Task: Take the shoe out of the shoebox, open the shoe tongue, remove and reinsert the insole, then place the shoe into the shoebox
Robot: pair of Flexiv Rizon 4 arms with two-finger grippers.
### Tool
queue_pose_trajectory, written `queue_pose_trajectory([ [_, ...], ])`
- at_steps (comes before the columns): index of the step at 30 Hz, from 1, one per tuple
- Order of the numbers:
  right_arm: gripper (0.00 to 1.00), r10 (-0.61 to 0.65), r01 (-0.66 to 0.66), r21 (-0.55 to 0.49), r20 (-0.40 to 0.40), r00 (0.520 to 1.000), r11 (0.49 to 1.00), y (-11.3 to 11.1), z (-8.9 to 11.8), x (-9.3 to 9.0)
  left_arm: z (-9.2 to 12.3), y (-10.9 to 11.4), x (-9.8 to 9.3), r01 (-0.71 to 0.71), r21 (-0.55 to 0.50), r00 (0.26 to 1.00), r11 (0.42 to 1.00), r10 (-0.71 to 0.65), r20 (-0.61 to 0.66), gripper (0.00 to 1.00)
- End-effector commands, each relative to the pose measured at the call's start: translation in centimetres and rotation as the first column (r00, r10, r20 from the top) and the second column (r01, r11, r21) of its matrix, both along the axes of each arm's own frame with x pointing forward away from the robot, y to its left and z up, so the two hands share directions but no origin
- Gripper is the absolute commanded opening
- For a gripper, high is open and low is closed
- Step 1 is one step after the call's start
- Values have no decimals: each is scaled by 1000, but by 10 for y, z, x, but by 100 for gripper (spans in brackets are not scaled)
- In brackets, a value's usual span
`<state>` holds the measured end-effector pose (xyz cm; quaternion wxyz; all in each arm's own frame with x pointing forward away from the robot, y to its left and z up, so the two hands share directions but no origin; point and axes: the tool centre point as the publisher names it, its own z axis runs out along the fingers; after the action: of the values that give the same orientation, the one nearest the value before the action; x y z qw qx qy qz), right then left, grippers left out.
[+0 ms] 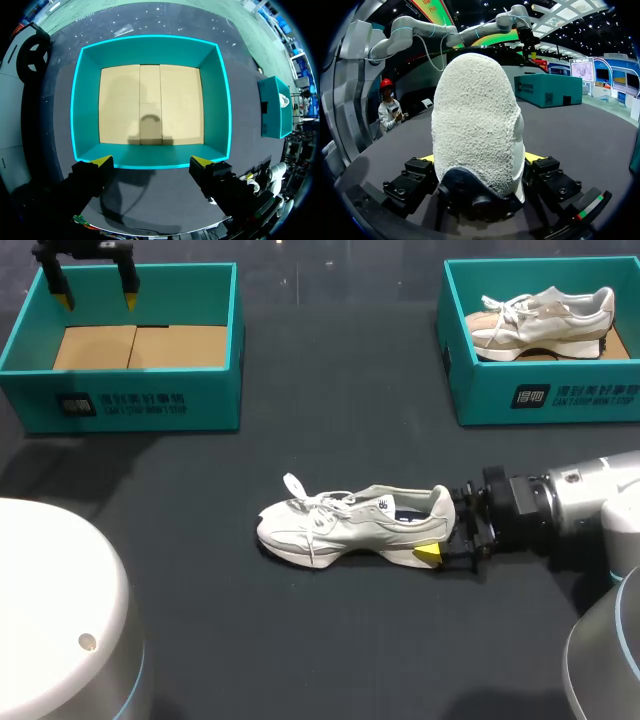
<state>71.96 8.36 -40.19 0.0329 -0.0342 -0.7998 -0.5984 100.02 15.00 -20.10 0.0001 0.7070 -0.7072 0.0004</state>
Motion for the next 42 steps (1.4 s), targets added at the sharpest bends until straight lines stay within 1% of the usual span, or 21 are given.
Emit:
queue_pose_trajectory([
  [1,0,12,-12,1,-3,1000,1000,-1,-3,2,1,0,0,0,1,1000,1000,0,0,100],
  [9,0,37,-38,14,10,999,999,-1,1,-1,1,0,0,0,1,1000,1000,0,0,100],
  [21,0,37,-38,14,10,999,999,-1,1,-1,1,0,0,0,1,1000,1000,0,0,100],
  [23,0,37,-38,14,10,999,999,-1,1,-1,9,-12,-6,-26,-21,1000,999,26,-10,100],
  [25,0,37,-38,14,10,999,999,-1,1,-1,13,-26,-16,-50,-18,999,999,50,3,100],
  [27,0,37,-38,14,10,999,999,-1,1,-1,17,-39,-27,-33,-26,999,999,33,2,100],
  [30,0,37,-38,14,10,999,999,-1,1,-1,22,-60,-42,-29,-6,999,1000,29,15,100],
  [31,0,37,-38,14,10,999,999,-1,1,-1,23,-67,-45,-51,3,999,999,51,14,100],
  [35,0,37,-38,14,10,999,999,-1,1,-1,27,-91,-61,-55,0,998,999,55,20,100],
  [37,0,37,-38,14,10,999,999,-1,1,-1,29,-106,-67,-64,-7,998,998,64,-4,100],
  [42,0,37,-38,14,10,999,999,-1,1,-1,29,-106,-67,-64,-7,998,998,64,-4,100],
])
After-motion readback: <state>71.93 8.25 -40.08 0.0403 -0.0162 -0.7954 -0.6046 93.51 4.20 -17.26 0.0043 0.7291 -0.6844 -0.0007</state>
